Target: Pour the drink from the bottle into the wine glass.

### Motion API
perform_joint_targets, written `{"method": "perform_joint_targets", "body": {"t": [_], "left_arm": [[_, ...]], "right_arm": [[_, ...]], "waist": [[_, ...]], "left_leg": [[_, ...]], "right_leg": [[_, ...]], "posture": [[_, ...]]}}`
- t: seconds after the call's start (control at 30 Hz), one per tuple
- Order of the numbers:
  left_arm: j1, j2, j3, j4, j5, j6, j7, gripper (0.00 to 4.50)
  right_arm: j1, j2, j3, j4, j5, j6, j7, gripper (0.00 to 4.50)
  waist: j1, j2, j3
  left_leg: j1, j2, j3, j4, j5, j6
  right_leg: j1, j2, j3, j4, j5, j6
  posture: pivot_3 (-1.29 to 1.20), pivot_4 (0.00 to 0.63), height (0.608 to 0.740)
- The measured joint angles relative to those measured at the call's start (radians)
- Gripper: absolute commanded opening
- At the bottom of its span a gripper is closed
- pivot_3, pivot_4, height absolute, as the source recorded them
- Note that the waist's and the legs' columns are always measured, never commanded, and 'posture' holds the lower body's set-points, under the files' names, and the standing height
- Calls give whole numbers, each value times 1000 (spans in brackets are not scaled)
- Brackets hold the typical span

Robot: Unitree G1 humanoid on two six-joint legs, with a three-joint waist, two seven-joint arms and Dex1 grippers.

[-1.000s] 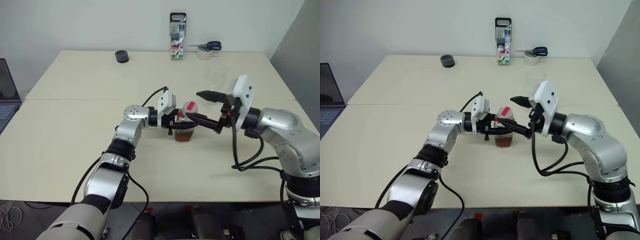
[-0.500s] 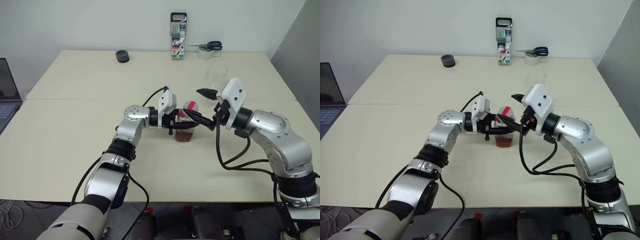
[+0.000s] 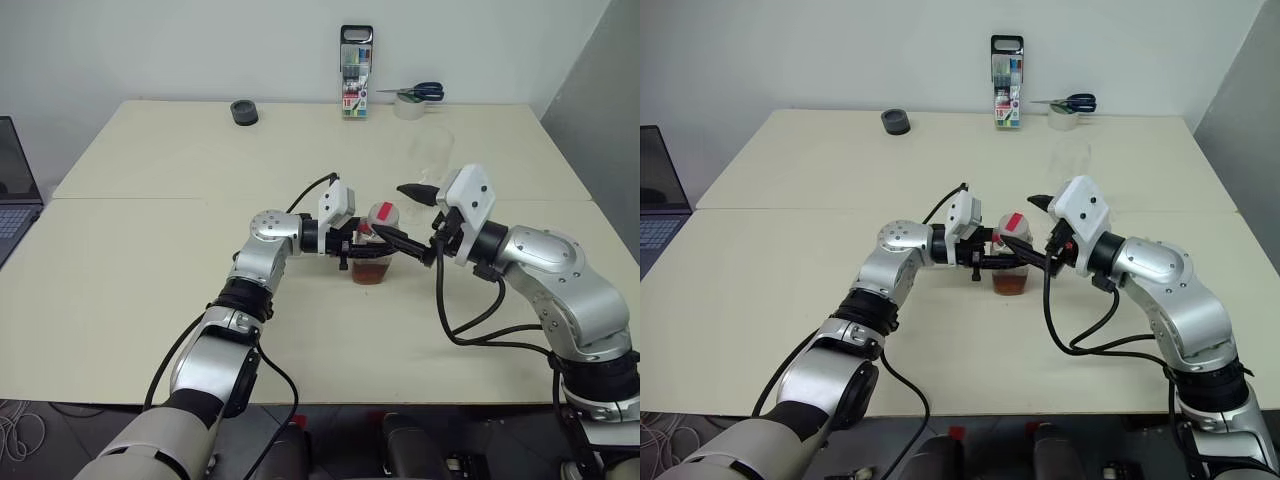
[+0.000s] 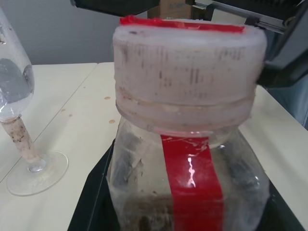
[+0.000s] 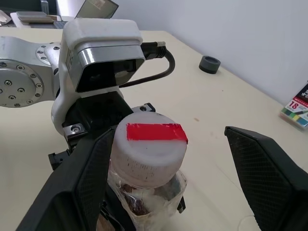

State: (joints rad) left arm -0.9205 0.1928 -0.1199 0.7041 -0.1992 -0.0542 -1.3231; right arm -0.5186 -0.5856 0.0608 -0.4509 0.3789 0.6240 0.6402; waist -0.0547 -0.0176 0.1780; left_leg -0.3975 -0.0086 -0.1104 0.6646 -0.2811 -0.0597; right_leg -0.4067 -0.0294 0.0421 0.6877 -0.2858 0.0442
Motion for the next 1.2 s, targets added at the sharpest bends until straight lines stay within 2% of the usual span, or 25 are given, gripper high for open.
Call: {"method": "perform_joint_targets", "body": {"t": [0.57,0.9,1.2], "left_arm": [[-2,-2,7,4,0,-19,-9,1678],[-2,-4,7,4,0,-19,-15,1677],[-2,-4,7,3,0,-18,-18,1674]], "right_arm": [[60,-54,-107,-58,80,88,-10,3884],[63,-61,-114,-142,156,159,-13,3884],[38,-11,-73,-156,172,172,-51,3884]], "waist": [[2,0,0],[2,0,0],[1,0,0]], "left_leg": [[0,0,0,0,0,0],[0,0,0,0,0,0],[0,0,0,0,0,0]], "right_leg": [[0,0,0,0,0,0],[0,0,0,0,0,0],[0,0,0,0,0,0]], "posture": [[0,150,740],[0,150,740],[0,150,740]]}}
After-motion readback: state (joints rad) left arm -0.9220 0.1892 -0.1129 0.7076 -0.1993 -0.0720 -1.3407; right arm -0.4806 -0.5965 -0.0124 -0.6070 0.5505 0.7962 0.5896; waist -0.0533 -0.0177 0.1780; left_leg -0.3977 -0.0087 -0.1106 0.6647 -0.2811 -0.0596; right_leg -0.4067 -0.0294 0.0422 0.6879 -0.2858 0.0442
